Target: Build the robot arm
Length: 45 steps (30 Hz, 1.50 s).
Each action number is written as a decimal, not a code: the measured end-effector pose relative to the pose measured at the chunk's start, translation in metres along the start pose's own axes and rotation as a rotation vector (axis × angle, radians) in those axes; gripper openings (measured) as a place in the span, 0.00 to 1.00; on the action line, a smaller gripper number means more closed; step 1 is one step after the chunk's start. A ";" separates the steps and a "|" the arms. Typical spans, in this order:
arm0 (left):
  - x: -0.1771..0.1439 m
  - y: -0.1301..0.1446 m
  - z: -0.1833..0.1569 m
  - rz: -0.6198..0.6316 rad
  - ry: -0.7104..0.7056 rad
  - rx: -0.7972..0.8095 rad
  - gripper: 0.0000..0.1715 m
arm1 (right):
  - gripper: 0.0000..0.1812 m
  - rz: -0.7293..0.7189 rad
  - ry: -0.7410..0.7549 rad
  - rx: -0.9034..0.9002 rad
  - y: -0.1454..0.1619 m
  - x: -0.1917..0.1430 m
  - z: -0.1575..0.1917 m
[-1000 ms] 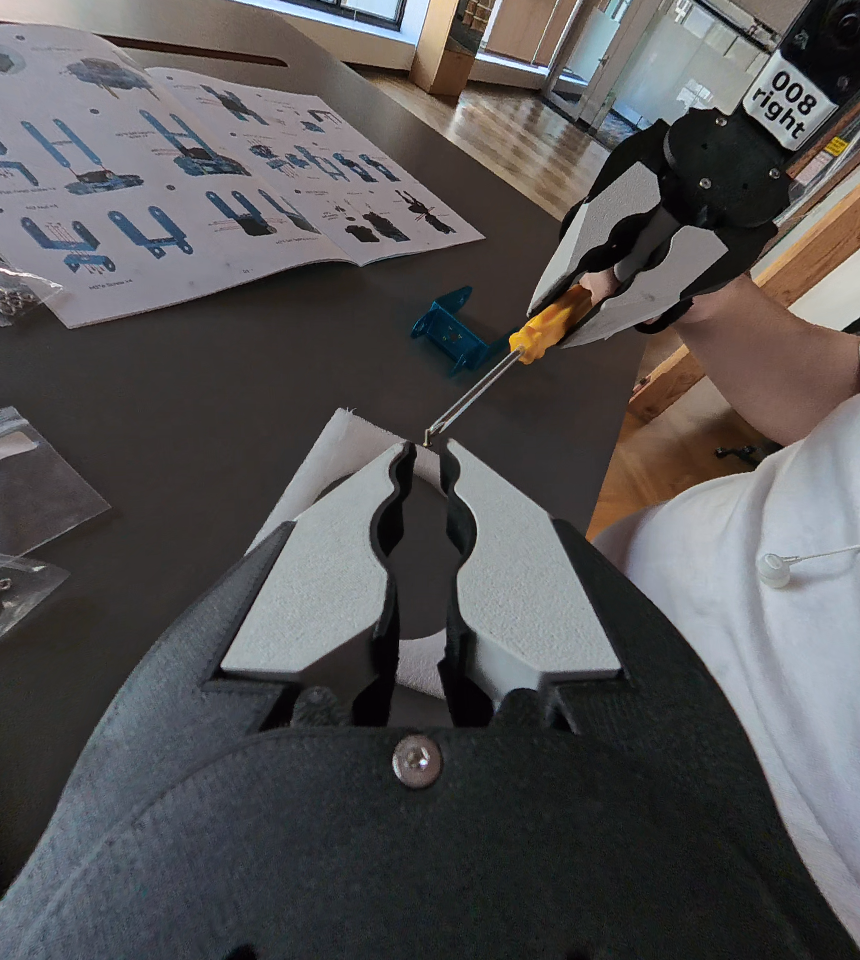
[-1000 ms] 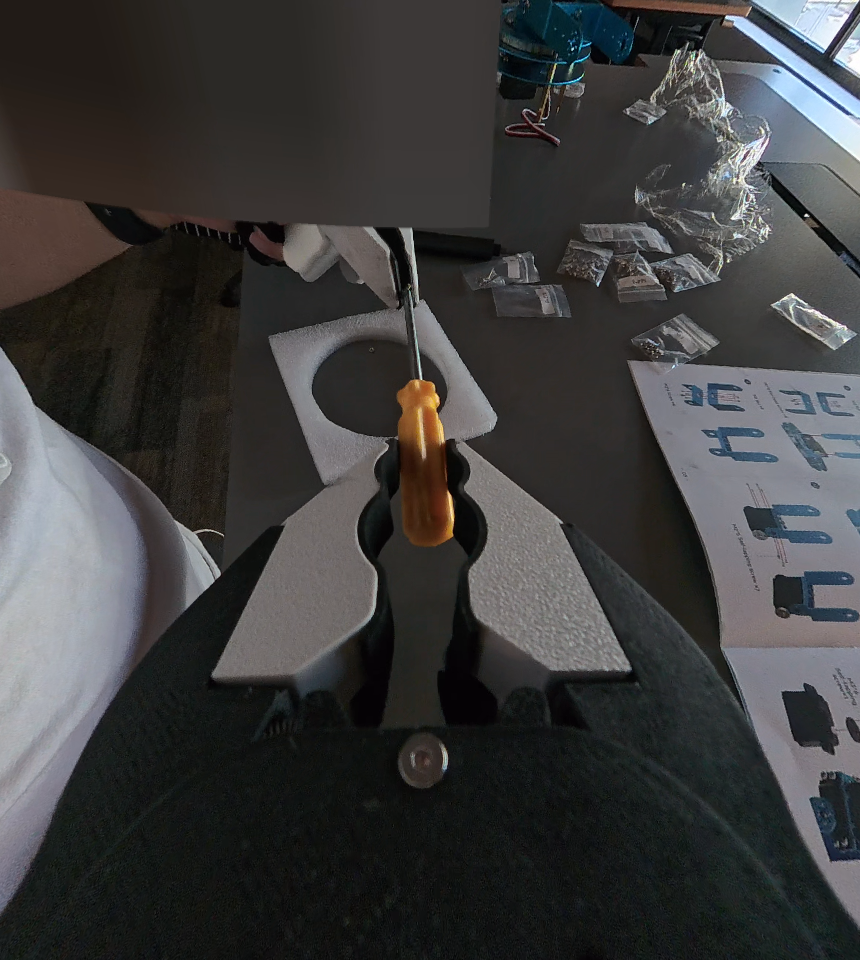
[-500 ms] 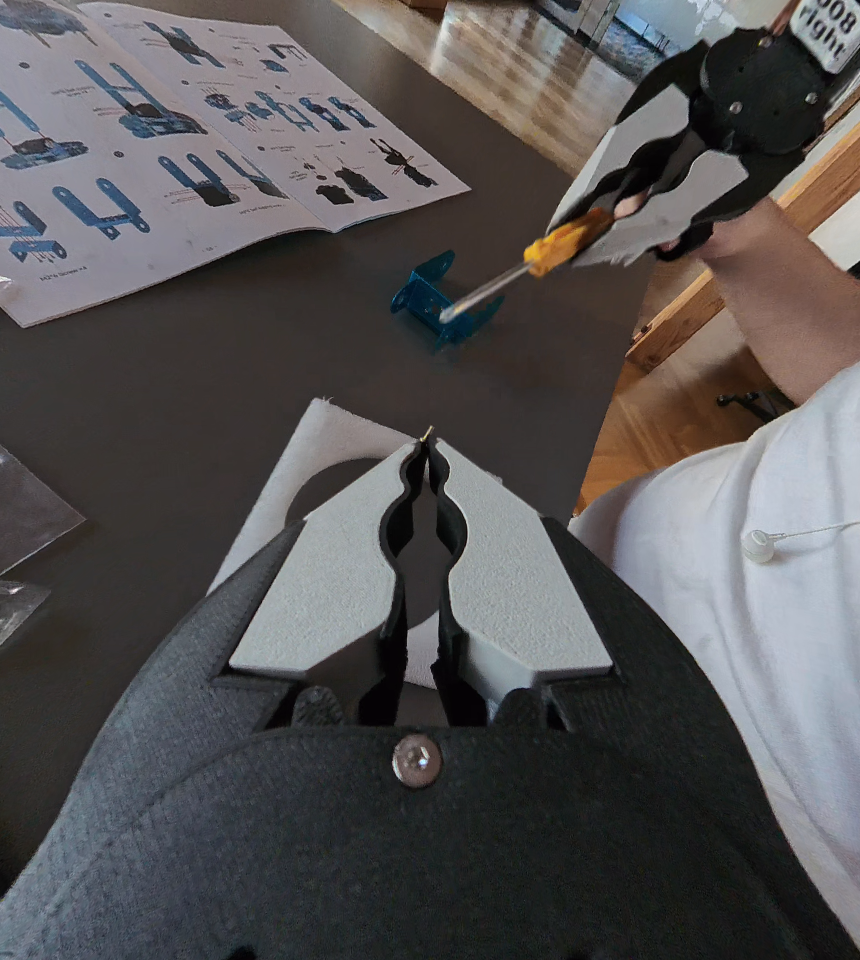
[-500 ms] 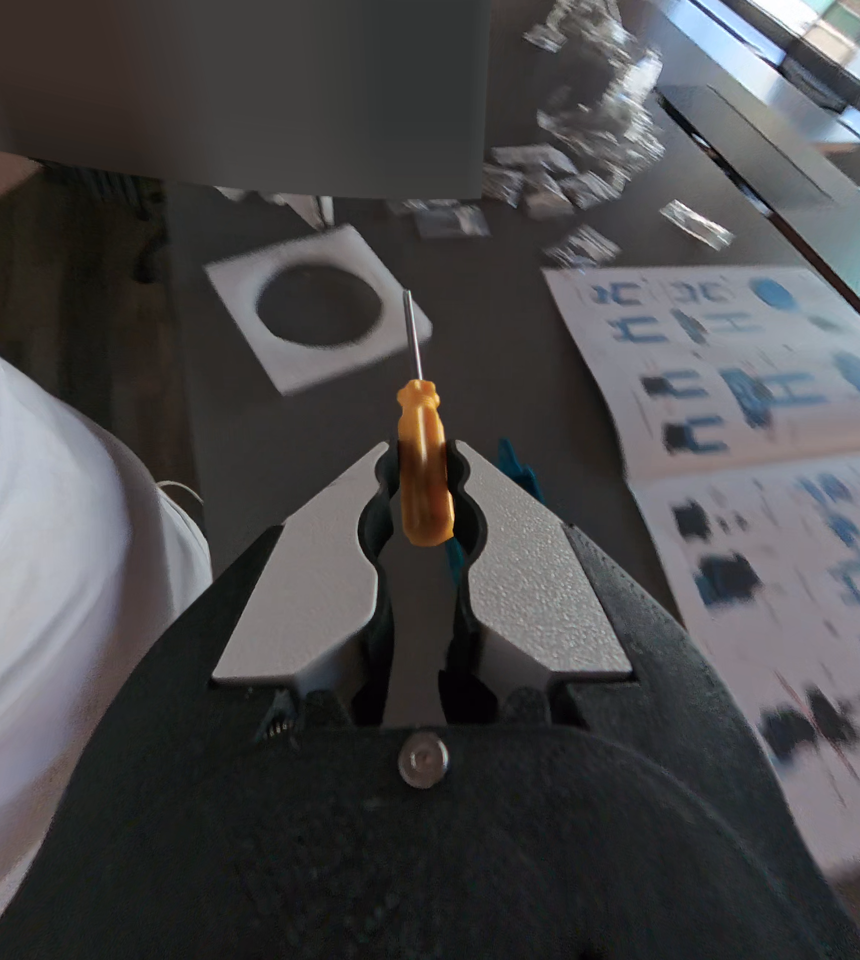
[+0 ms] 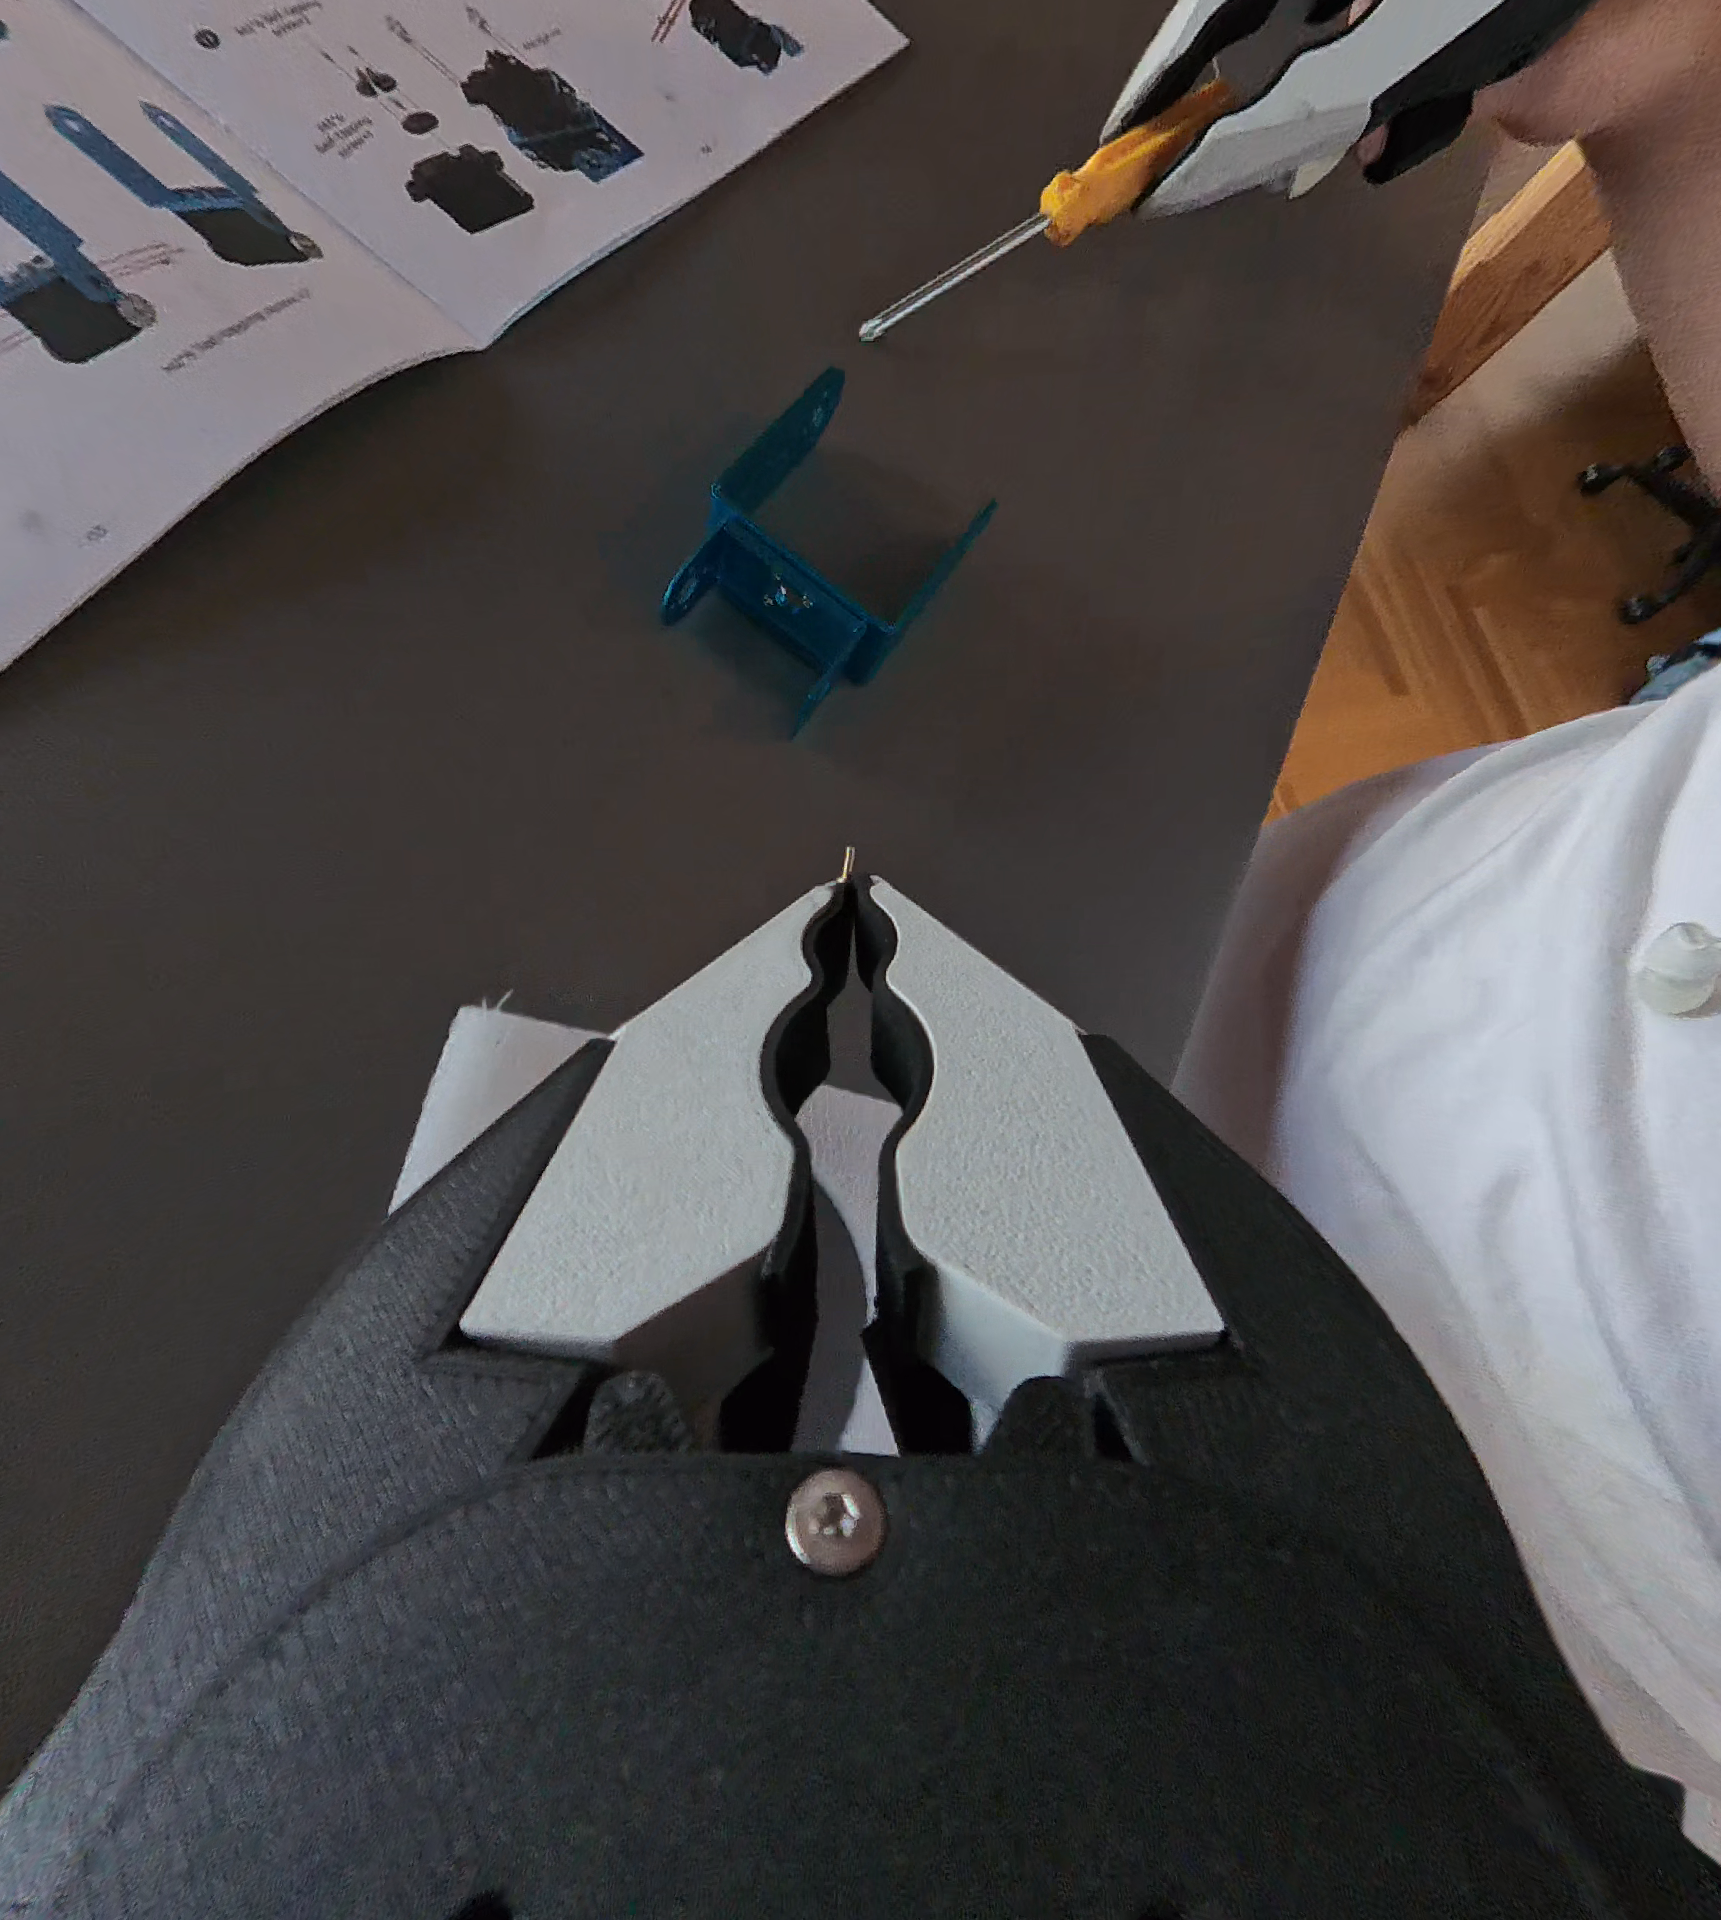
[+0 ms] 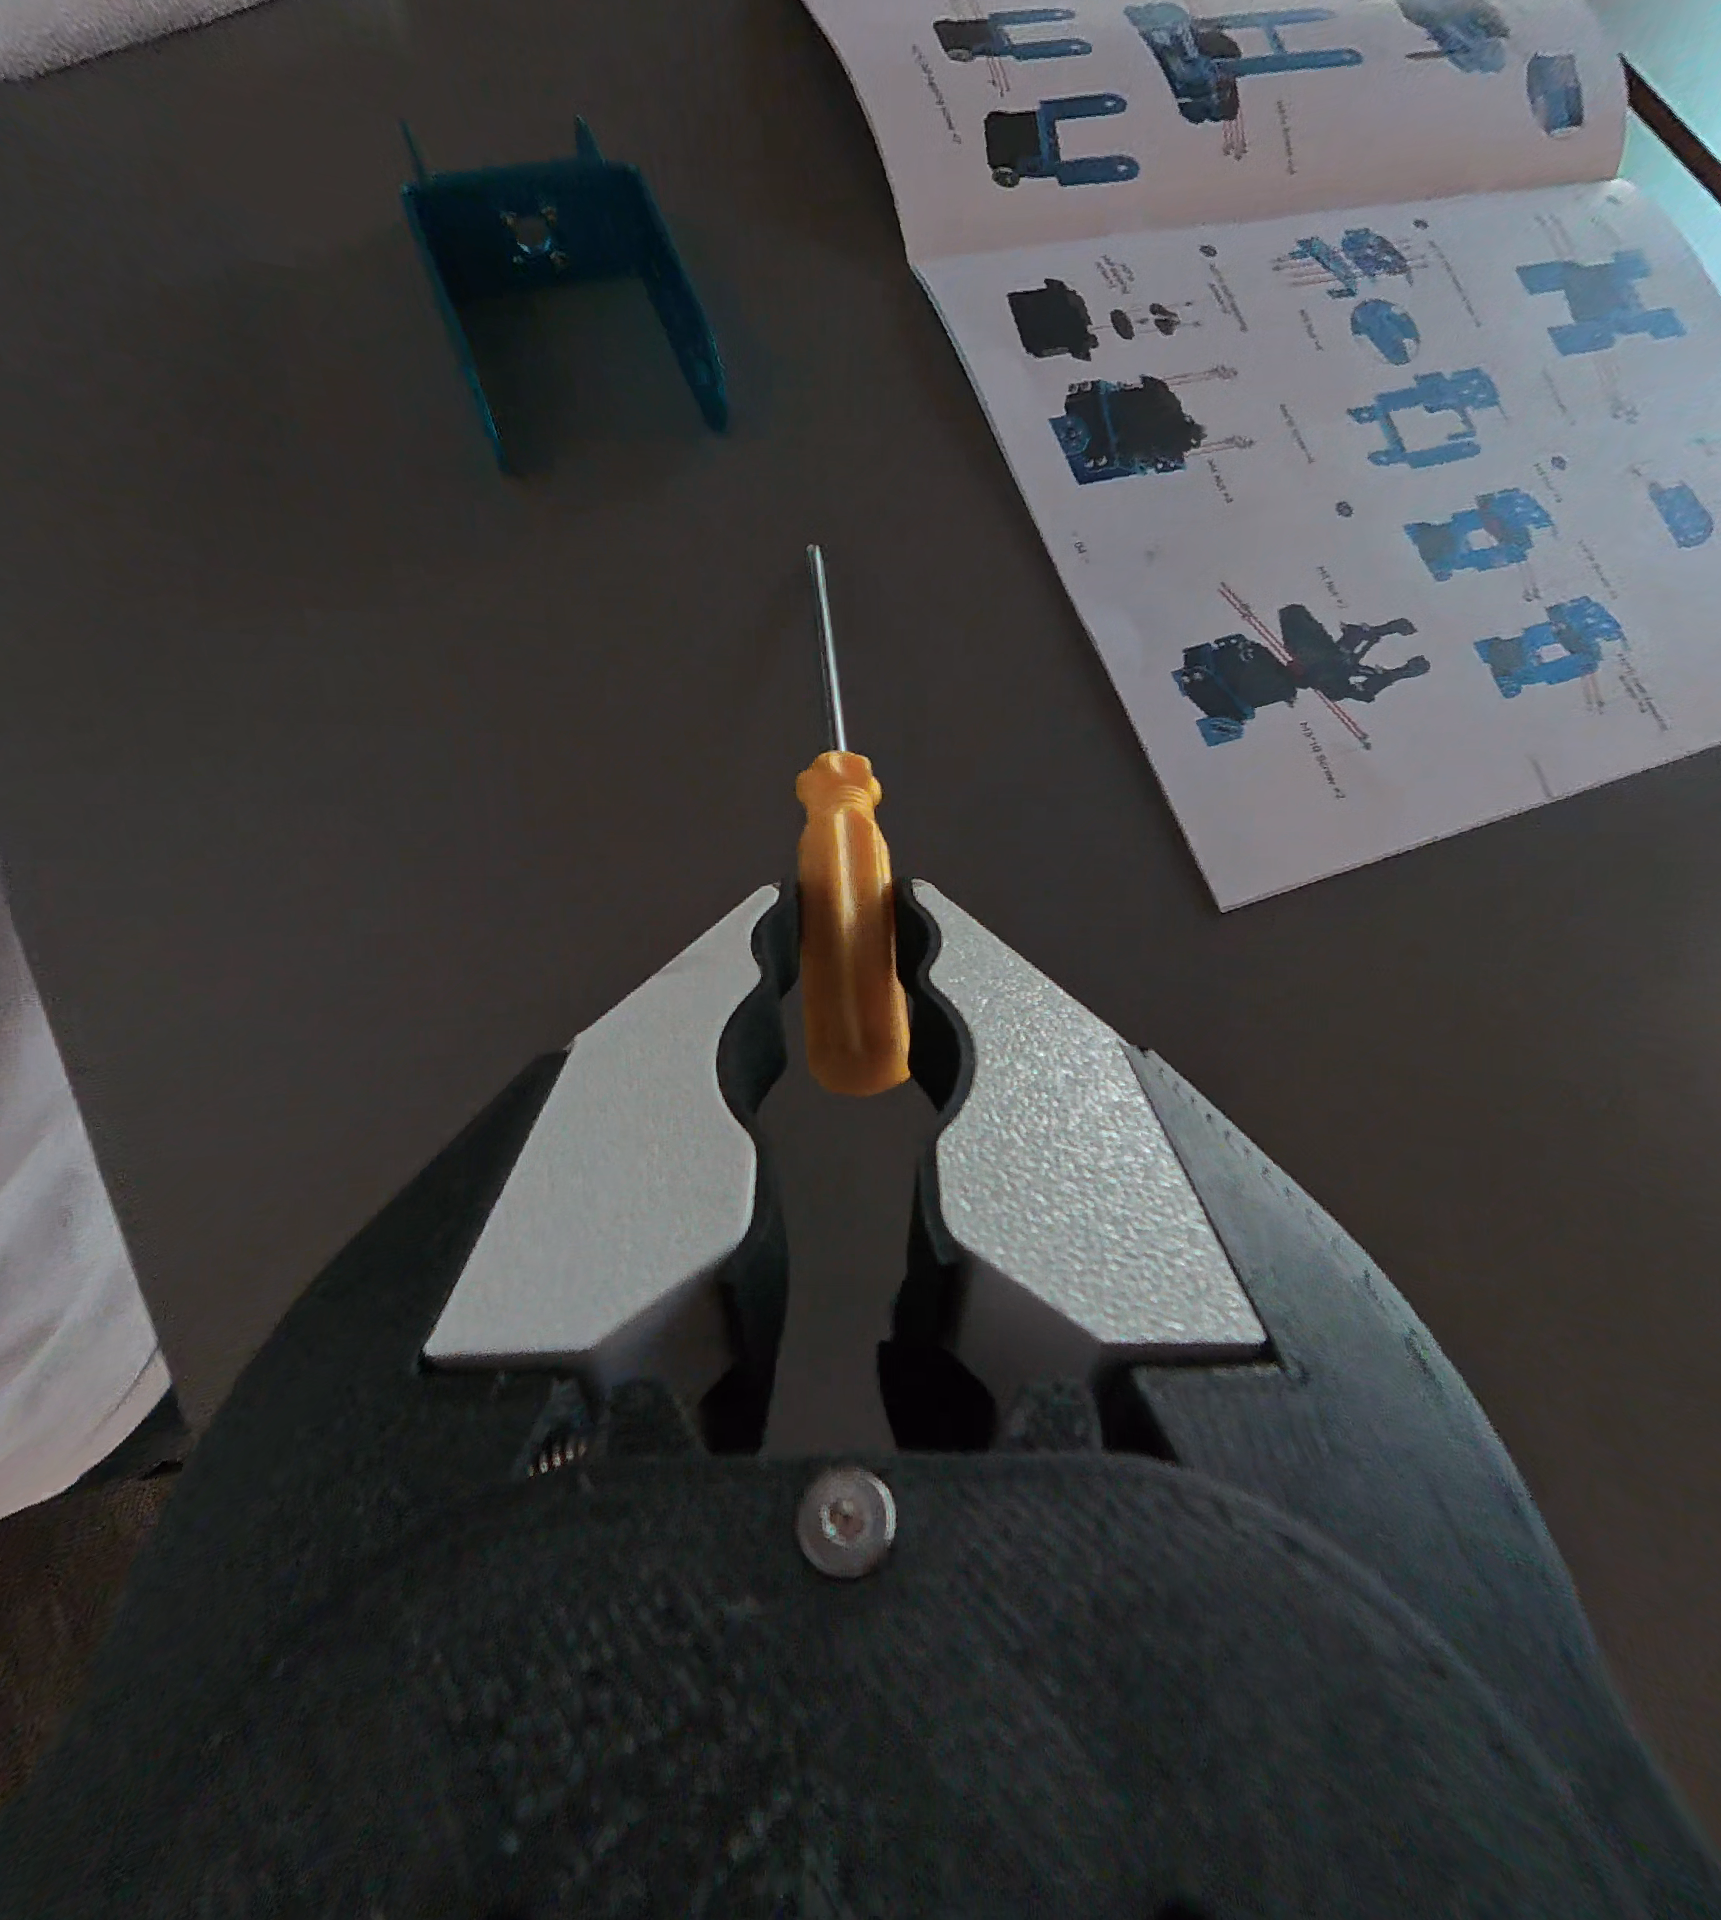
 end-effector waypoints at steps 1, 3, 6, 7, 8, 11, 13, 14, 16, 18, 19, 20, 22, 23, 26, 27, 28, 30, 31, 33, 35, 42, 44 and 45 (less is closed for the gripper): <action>0.006 -0.002 0.000 0.023 -0.009 0.003 0.00 | 0.09 0.003 -0.014 -0.010 0.002 0.003 -0.002; 0.015 -0.004 0.001 0.067 -0.025 -0.008 0.00 | 0.09 0.016 -0.043 -0.036 0.007 0.009 -0.003; 0.024 -0.009 -0.004 0.088 -0.031 -0.047 0.00 | 0.15 -0.017 -0.072 -0.074 0.000 0.009 -0.006; 0.025 -0.010 -0.005 0.090 -0.038 -0.063 0.00 | 0.20 -0.019 -0.070 -0.075 -0.006 0.006 -0.008; 0.026 -0.011 -0.006 0.093 -0.049 -0.077 0.00 | 0.22 -0.031 -0.077 -0.087 -0.016 0.004 -0.008; 0.023 -0.010 -0.007 0.105 -0.101 -0.085 0.00 | 0.22 -0.083 -0.147 -0.139 -0.060 0.013 0.004; 0.019 -0.010 -0.006 0.120 -0.128 -0.077 0.00 | 0.23 -0.058 -0.210 -0.192 -0.087 0.036 0.020; 0.017 -0.011 -0.005 0.127 -0.135 -0.069 0.00 | 0.23 -0.044 -0.215 -0.234 -0.097 0.050 0.025; 0.012 -0.013 -0.002 0.145 -0.145 -0.042 0.00 | 0.22 -0.019 -0.202 -0.294 -0.113 0.074 0.028; 0.009 -0.012 0.002 0.170 -0.144 -0.002 0.00 | 0.18 0.034 -0.222 -0.319 -0.115 0.091 0.031; 0.008 -0.011 0.006 0.184 -0.142 0.018 0.00 | 0.16 0.063 -0.236 -0.325 -0.114 0.097 0.033; 0.007 -0.010 0.009 0.196 -0.134 0.037 0.00 | 0.14 0.081 -0.242 -0.326 -0.112 0.102 0.033; 0.008 -0.008 0.016 0.221 -0.108 0.073 0.00 | 0.13 0.098 -0.256 -0.301 -0.110 0.110 0.035; 0.009 -0.005 0.019 0.240 -0.089 0.093 0.00 | 0.13 0.106 -0.271 -0.285 -0.109 0.112 0.037; 0.014 0.001 0.030 0.305 -0.050 0.169 0.00 | 0.01 0.102 -0.287 -0.292 -0.109 0.117 0.042; 0.016 0.003 0.032 0.326 -0.032 0.197 0.00 | 0.01 0.094 -0.290 -0.285 -0.110 0.118 0.044; 0.018 0.004 0.035 0.347 -0.022 0.225 0.00 | 0.01 0.091 -0.296 -0.276 -0.110 0.118 0.045; 0.021 0.005 0.040 0.364 -0.004 0.266 0.00 | 0.01 0.088 -0.281 -0.243 -0.111 0.119 0.044; 0.019 0.004 0.043 0.354 -0.002 0.273 0.00 | 0.01 0.088 -0.273 -0.233 -0.111 0.119 0.044; 0.012 -0.002 0.048 0.303 0.010 0.255 0.00 | 0.02 0.087 -0.256 -0.223 -0.110 0.119 0.043; 0.001 -0.005 0.051 0.237 0.033 0.201 0.00 | 0.02 0.088 -0.247 -0.210 -0.110 0.120 0.043; -0.021 0.025 0.051 0.155 -0.033 0.048 0.12 | 0.02 0.101 -0.297 -0.234 -0.110 0.118 0.045; -0.023 0.027 0.045 0.099 -0.054 0.013 0.12 | 0.09 0.087 -0.232 -0.217 -0.109 0.098 0.035; -0.025 0.028 0.043 0.076 -0.068 -0.004 0.11 | 0.11 0.073 -0.188 -0.188 -0.105 0.081 0.027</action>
Point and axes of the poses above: each gripper's, where its closed fingertips meet, x out along the fingers, y out of its underside, z = x × y across the jaws, the point moved 2 cm from there along -x, back along the fingers, and after that the axes turned 5 degrees about z, right-handed, at the moved point
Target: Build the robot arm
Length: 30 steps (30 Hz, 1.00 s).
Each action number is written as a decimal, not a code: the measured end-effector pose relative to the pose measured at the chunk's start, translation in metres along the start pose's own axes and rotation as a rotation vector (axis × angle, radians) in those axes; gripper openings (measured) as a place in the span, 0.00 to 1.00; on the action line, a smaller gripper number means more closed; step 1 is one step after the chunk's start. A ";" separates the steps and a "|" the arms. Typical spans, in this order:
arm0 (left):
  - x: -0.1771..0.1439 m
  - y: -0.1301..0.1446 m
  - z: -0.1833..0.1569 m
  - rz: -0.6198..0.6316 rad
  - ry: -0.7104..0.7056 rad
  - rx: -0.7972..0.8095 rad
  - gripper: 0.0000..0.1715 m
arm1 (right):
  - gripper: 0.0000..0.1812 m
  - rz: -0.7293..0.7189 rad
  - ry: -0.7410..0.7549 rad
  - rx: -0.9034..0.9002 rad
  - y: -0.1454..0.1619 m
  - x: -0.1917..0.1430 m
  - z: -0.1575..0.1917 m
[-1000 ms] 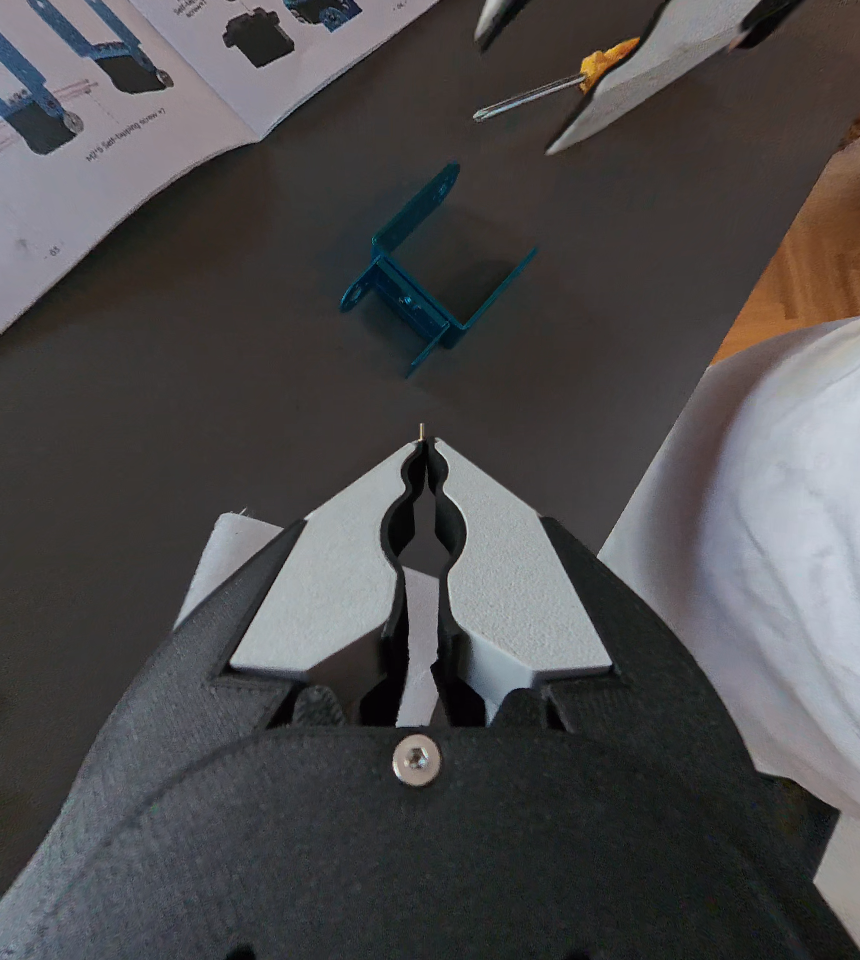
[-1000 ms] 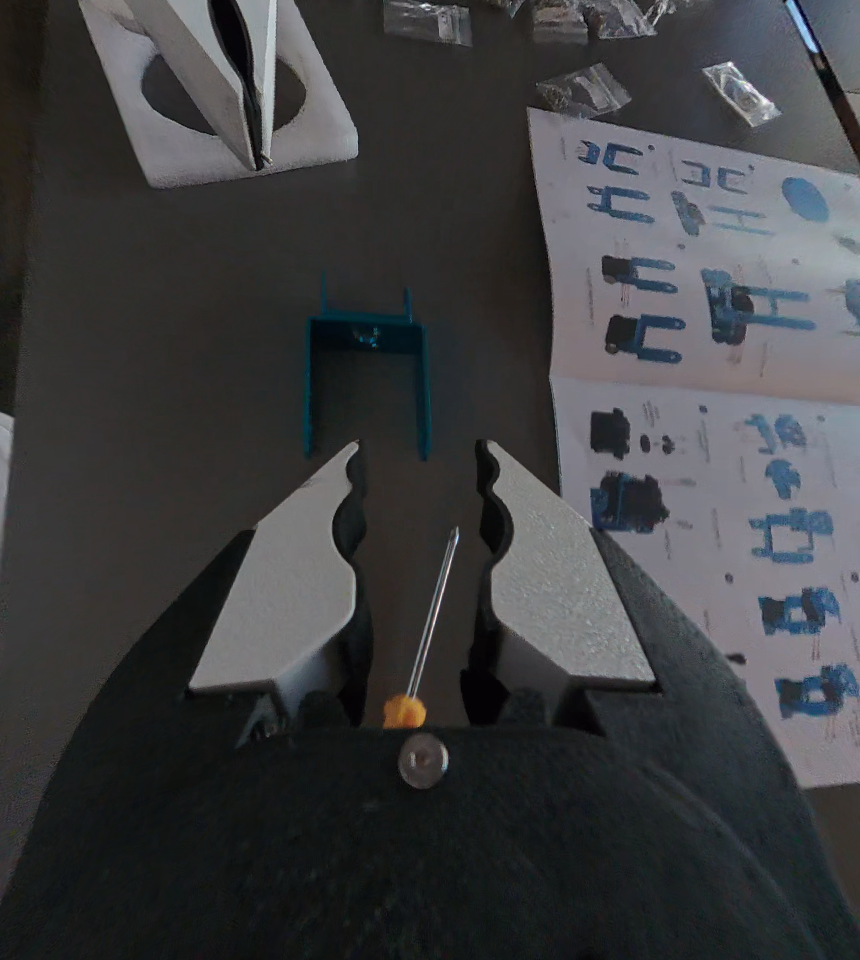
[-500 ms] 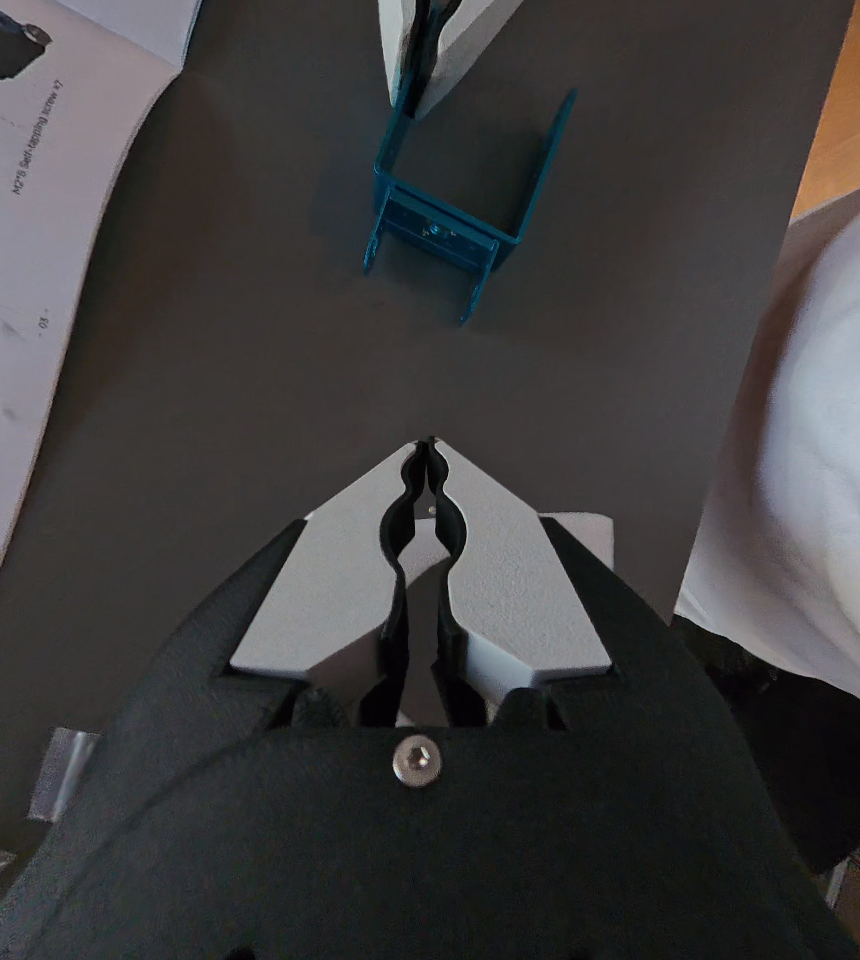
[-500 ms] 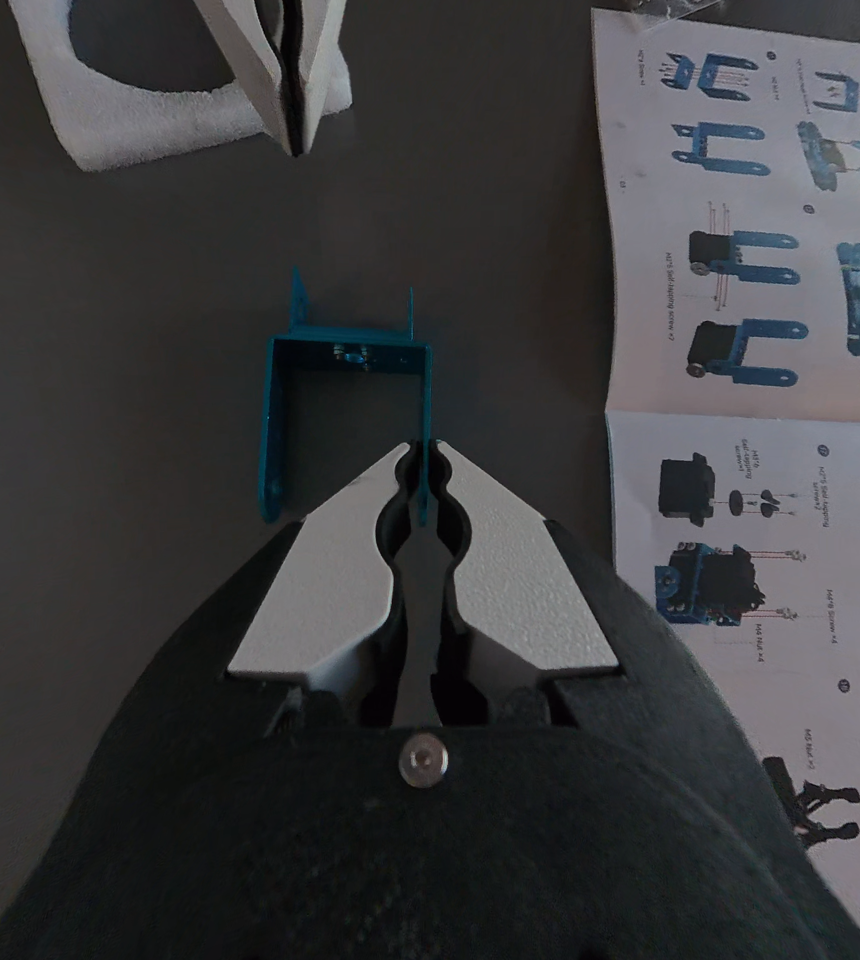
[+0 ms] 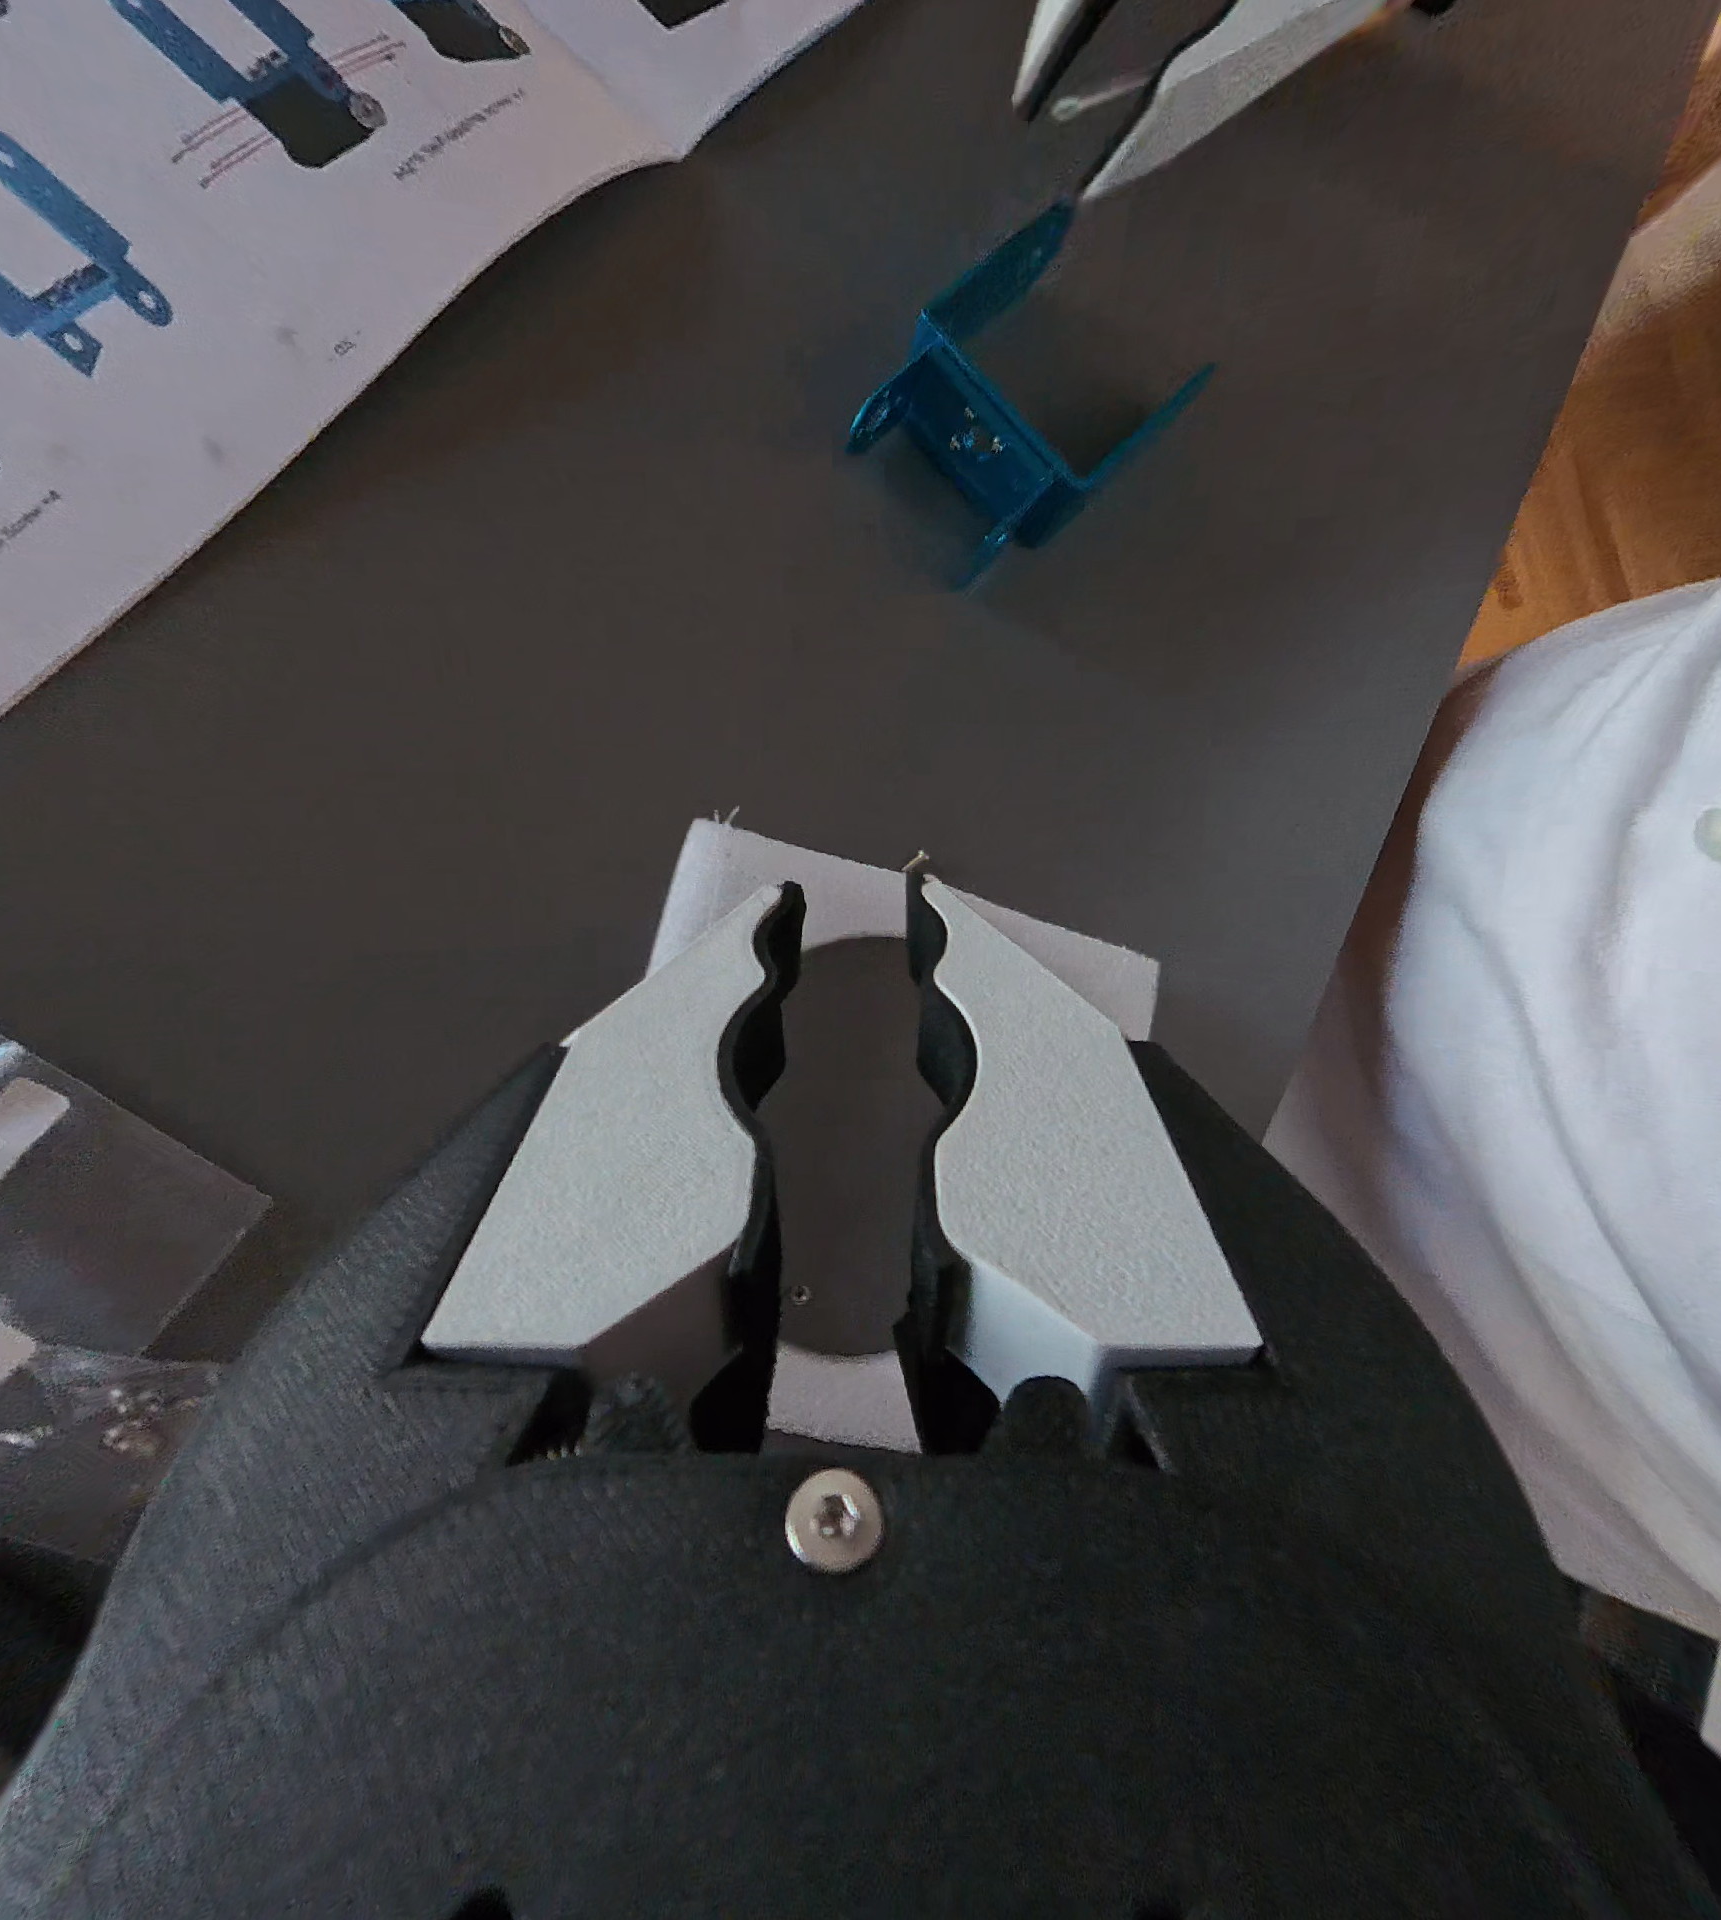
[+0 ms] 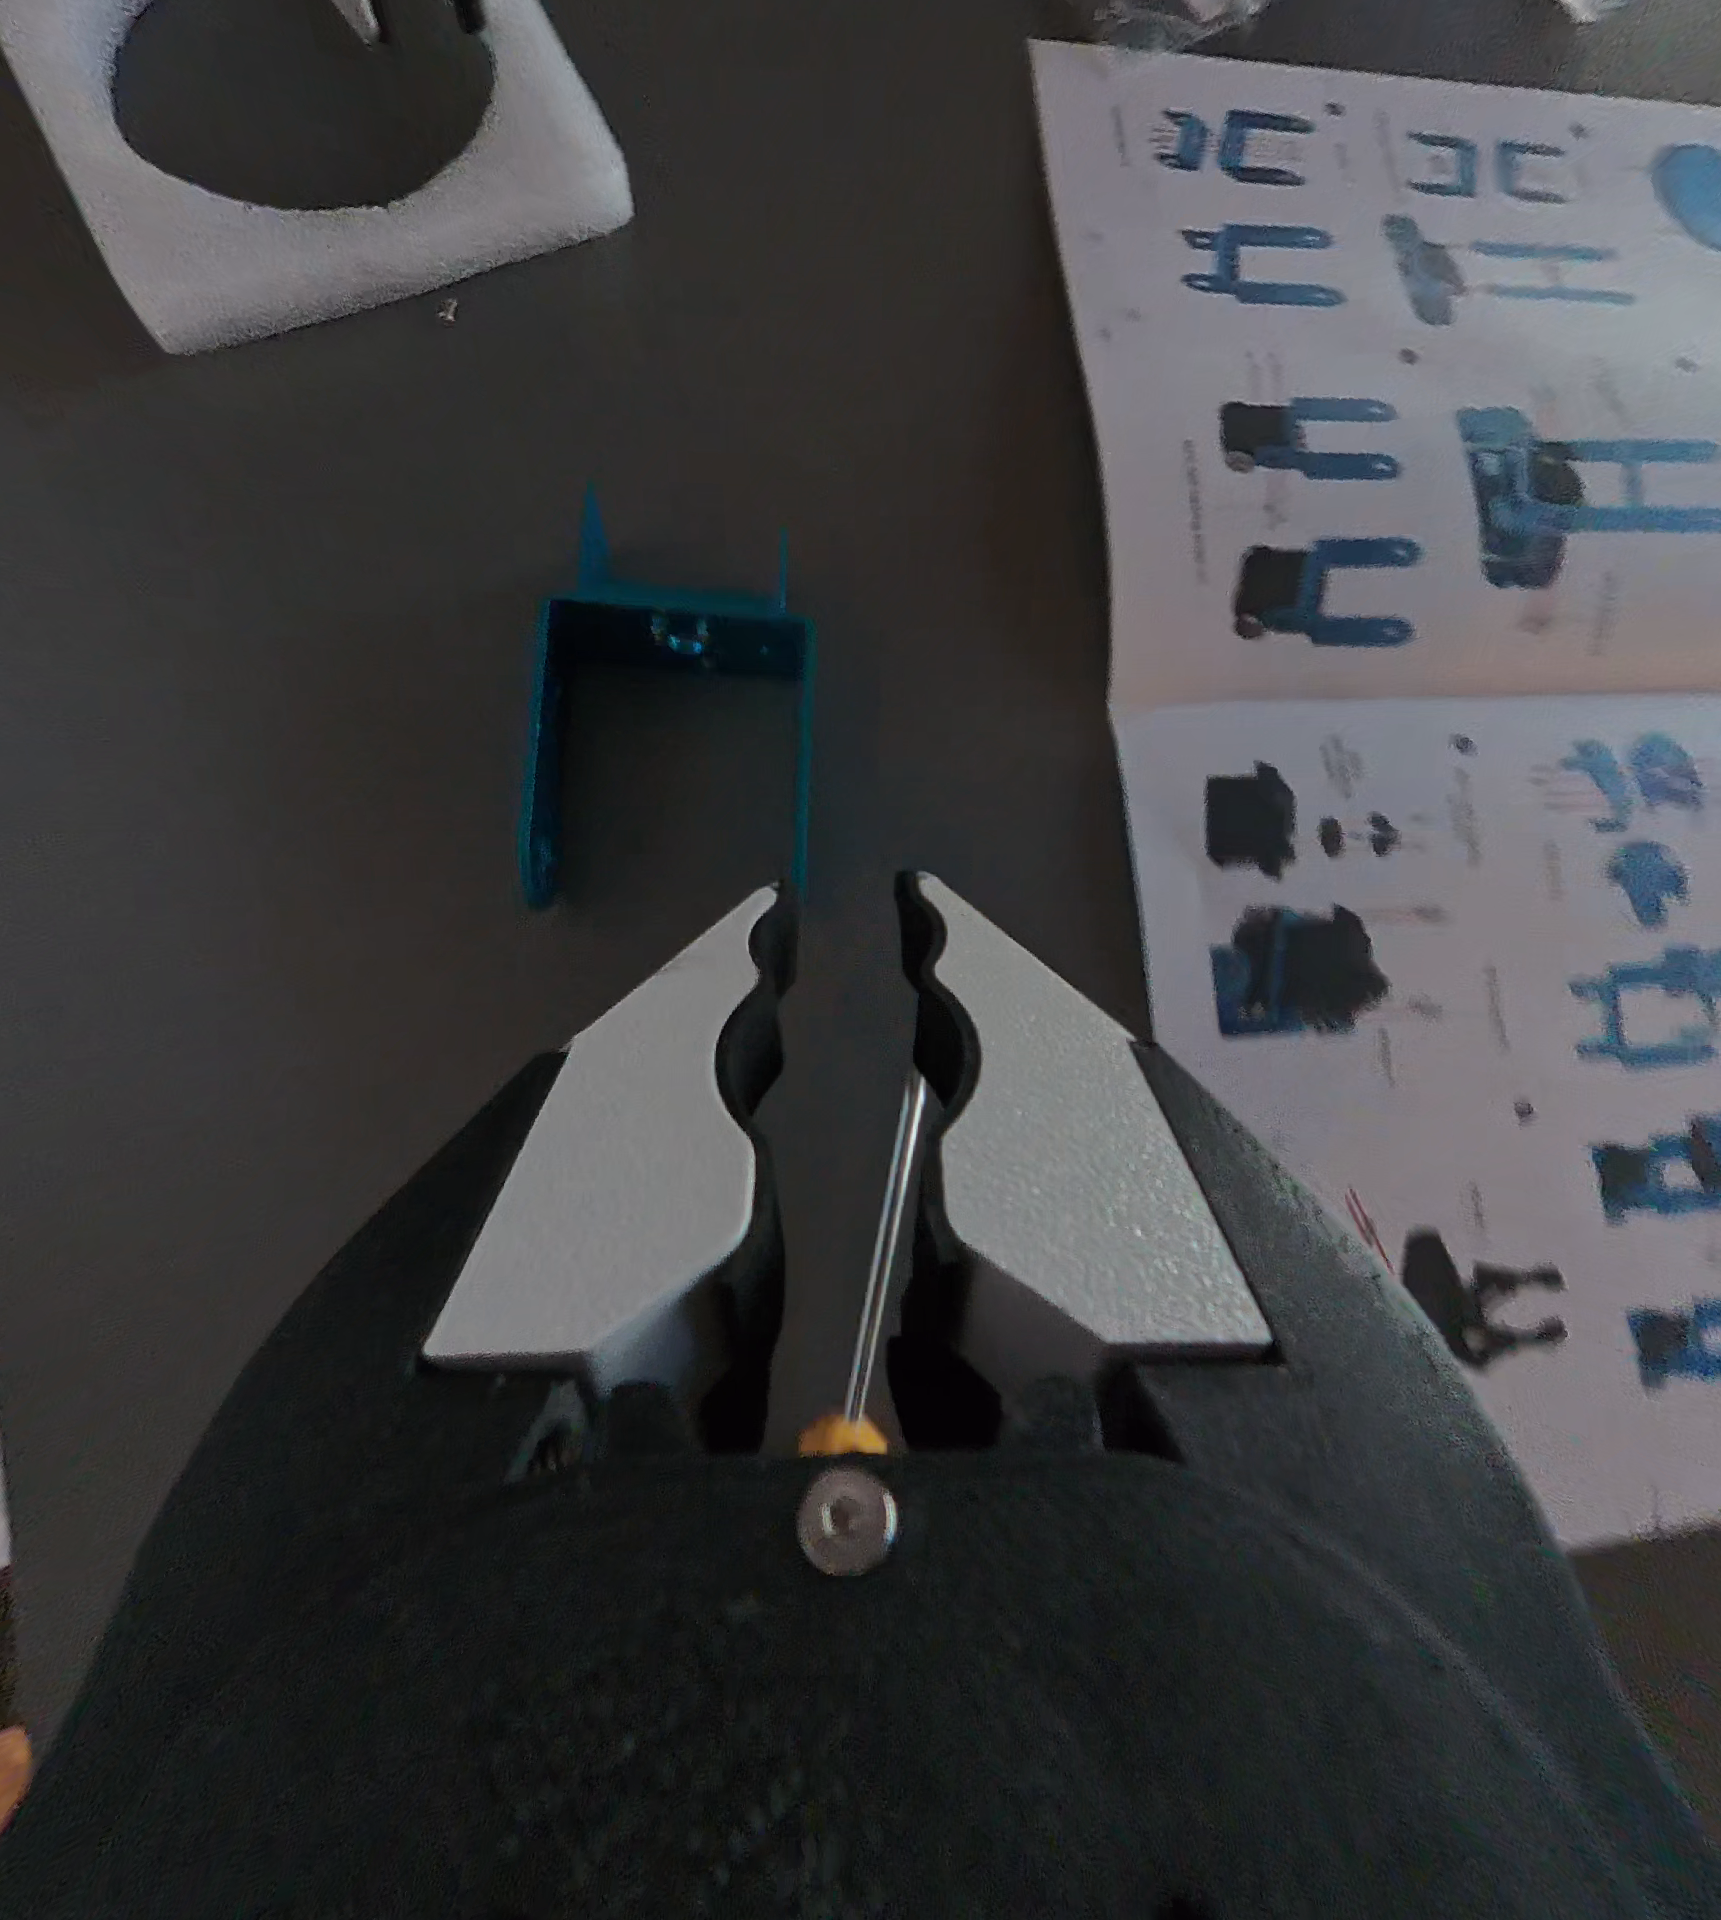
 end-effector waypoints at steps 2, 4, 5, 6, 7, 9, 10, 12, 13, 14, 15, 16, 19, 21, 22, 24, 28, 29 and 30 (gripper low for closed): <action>-0.004 0.003 -0.002 -0.019 -0.061 -0.016 0.11 | 0.14 -0.006 0.092 0.093 0.024 -0.034 -0.007; -0.006 0.005 -0.005 -0.040 -0.120 -0.027 0.10 | 0.18 0.048 0.165 0.175 0.060 -0.057 -0.009; -0.006 0.007 -0.007 -0.050 -0.139 -0.046 0.10 | 0.19 0.075 0.183 0.204 0.077 -0.064 -0.007; -0.007 0.008 -0.008 -0.062 -0.157 -0.073 0.11 | 0.20 0.093 0.190 0.233 0.090 -0.068 -0.005; -0.008 0.012 -0.008 -0.067 -0.180 -0.109 0.13 | 0.21 0.107 0.200 0.263 0.100 -0.070 -0.004; -0.012 0.019 -0.007 -0.075 -0.222 -0.172 0.17 | 0.21 0.127 0.235 0.275 0.112 -0.072 -0.003; -0.013 0.023 -0.008 -0.077 -0.235 -0.192 0.17 | 0.21 0.141 0.236 0.279 0.116 -0.070 -0.003; -0.013 0.033 -0.009 -0.046 -0.261 -0.208 0.18 | 0.16 0.141 0.211 0.315 0.118 -0.065 -0.002; -0.014 0.040 -0.008 -0.020 -0.287 -0.212 0.17 | 0.10 0.160 0.190 0.324 0.119 -0.062 0.000; -0.014 0.047 -0.006 0.006 -0.311 -0.218 0.17 | 0.10 0.176 0.189 0.317 0.121 -0.060 0.000; -0.015 0.053 -0.004 0.025 -0.326 -0.226 0.17 | 0.10 0.183 0.190 0.307 0.120 -0.059 0.000; -0.015 0.059 -0.003 0.039 -0.334 -0.239 0.17 | 0.10 0.189 0.184 0.312 0.120 -0.059 0.000; -0.017 0.071 0.002 0.056 -0.358 -0.264 0.17 | 0.09 0.154 0.139 0.368 0.117 -0.058 -0.001; -0.016 0.077 0.005 0.067 -0.361 -0.269 0.16 | 0.09 0.084 0.097 0.435 0.111 -0.059 -0.001; -0.015 0.078 0.007 0.060 -0.357 -0.273 0.16 | 0.09 0.032 0.075 0.477 0.106 -0.060 -0.001; -0.017 0.080 0.009 0.046 -0.358 -0.280 0.14 | 0.09 -0.059 0.024 0.554 0.095 -0.063 -0.001; -0.023 0.086 0.015 0.052 -0.384 -0.274 0.14 | 0.09 -0.166 -0.052 0.574 0.052 -0.075 0.011; -0.024 0.086 0.013 0.042 -0.372 -0.274 0.14 | 0.08 -0.194 -0.091 0.556 0.032 -0.077 0.021; -0.026 0.082 0.010 0.015 -0.341 -0.273 0.15 | 0.08 -0.213 -0.156 0.547 0.011 -0.075 0.035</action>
Point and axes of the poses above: each gripper's, where its closed fingertips meet, x out along the fingers, y out of its underside, z = x × y across the jaws, the point moved 2 cm from there along -x, back along the fingers, and after that the axes turned 5 degrees about z, right-handed, at the moved point
